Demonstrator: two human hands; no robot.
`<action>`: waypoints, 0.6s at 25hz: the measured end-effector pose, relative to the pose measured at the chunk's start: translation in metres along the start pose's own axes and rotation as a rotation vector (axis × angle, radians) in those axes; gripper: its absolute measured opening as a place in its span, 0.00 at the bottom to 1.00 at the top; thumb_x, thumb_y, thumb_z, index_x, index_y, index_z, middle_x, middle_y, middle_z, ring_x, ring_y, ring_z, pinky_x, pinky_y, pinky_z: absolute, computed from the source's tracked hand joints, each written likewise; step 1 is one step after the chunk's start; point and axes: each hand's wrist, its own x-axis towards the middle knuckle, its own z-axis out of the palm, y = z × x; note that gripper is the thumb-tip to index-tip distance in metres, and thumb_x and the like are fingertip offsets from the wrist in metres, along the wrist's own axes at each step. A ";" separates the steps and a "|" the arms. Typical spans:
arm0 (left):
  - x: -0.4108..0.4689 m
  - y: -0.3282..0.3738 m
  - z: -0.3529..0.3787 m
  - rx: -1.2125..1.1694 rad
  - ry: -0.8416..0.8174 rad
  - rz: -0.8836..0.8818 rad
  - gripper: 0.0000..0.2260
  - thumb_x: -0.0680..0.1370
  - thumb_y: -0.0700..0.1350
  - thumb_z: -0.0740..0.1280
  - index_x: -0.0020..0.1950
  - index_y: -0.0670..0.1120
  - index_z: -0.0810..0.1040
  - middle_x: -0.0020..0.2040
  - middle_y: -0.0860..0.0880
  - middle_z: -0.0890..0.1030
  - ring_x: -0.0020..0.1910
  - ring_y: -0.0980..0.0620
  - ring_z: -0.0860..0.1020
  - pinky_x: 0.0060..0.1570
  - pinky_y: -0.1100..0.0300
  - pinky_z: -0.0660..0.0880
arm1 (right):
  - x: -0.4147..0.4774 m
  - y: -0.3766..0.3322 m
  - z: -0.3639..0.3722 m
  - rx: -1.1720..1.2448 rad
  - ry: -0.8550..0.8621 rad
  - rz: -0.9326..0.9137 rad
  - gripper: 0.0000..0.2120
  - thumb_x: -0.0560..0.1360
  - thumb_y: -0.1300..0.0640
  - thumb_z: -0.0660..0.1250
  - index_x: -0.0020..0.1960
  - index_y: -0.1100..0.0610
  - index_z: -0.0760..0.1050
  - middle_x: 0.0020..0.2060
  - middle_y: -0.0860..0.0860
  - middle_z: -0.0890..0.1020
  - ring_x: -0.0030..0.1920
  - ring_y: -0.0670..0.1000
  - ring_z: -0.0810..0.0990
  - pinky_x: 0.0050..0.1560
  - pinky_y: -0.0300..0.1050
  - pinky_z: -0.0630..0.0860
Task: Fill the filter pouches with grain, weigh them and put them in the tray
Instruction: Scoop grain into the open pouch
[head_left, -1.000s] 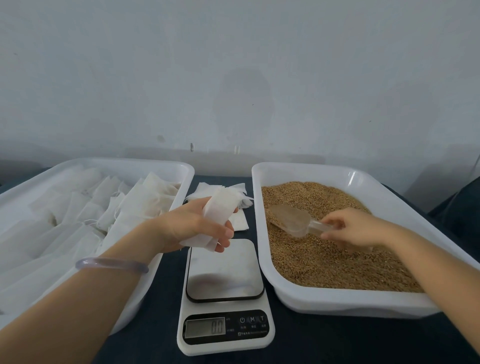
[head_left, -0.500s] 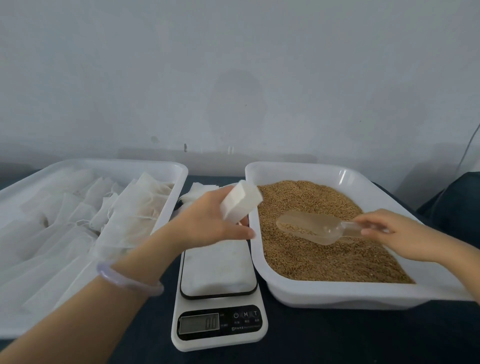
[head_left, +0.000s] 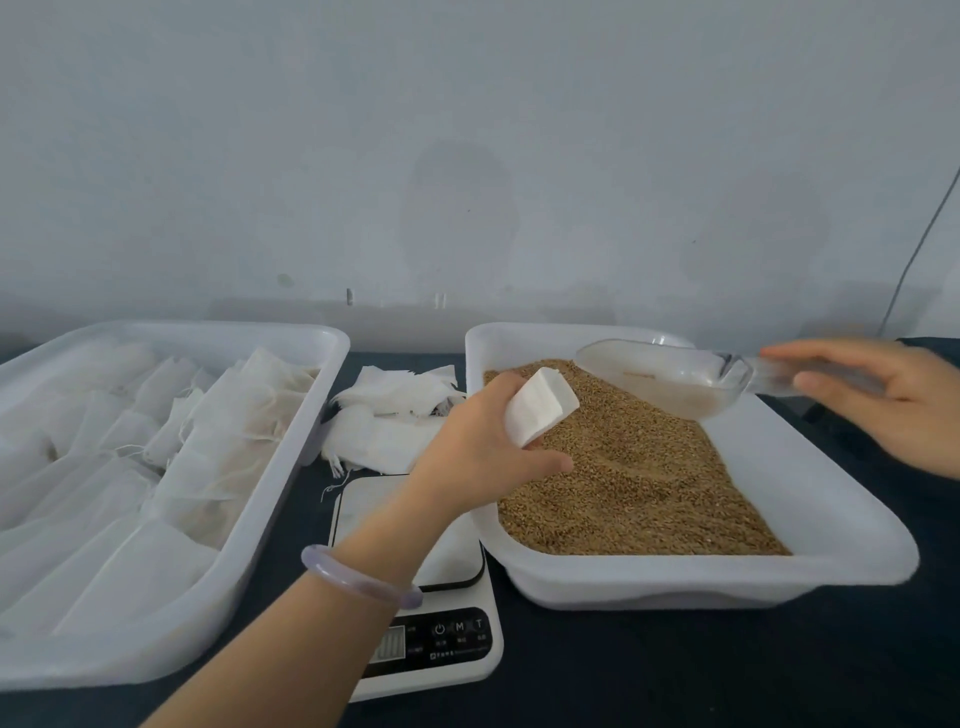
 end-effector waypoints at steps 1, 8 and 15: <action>0.001 0.001 0.003 0.004 0.002 -0.010 0.24 0.64 0.53 0.78 0.55 0.55 0.71 0.40 0.55 0.78 0.41 0.58 0.77 0.40 0.61 0.75 | 0.004 0.000 -0.006 -0.014 0.013 -0.019 0.14 0.73 0.42 0.59 0.56 0.26 0.70 0.54 0.29 0.77 0.57 0.35 0.75 0.59 0.36 0.72; 0.004 0.009 0.020 -0.013 0.019 -0.066 0.22 0.66 0.52 0.77 0.54 0.53 0.71 0.42 0.53 0.79 0.38 0.57 0.77 0.32 0.64 0.75 | 0.035 -0.015 -0.029 -0.411 0.090 -0.150 0.15 0.72 0.35 0.52 0.57 0.26 0.67 0.48 0.31 0.75 0.59 0.45 0.65 0.66 0.67 0.49; 0.002 0.008 0.024 0.004 0.058 -0.077 0.21 0.67 0.53 0.75 0.55 0.52 0.71 0.42 0.52 0.80 0.40 0.53 0.79 0.40 0.54 0.79 | 0.057 -0.041 -0.040 -0.508 0.103 -0.276 0.16 0.72 0.36 0.53 0.56 0.32 0.72 0.48 0.39 0.79 0.61 0.53 0.68 0.67 0.69 0.46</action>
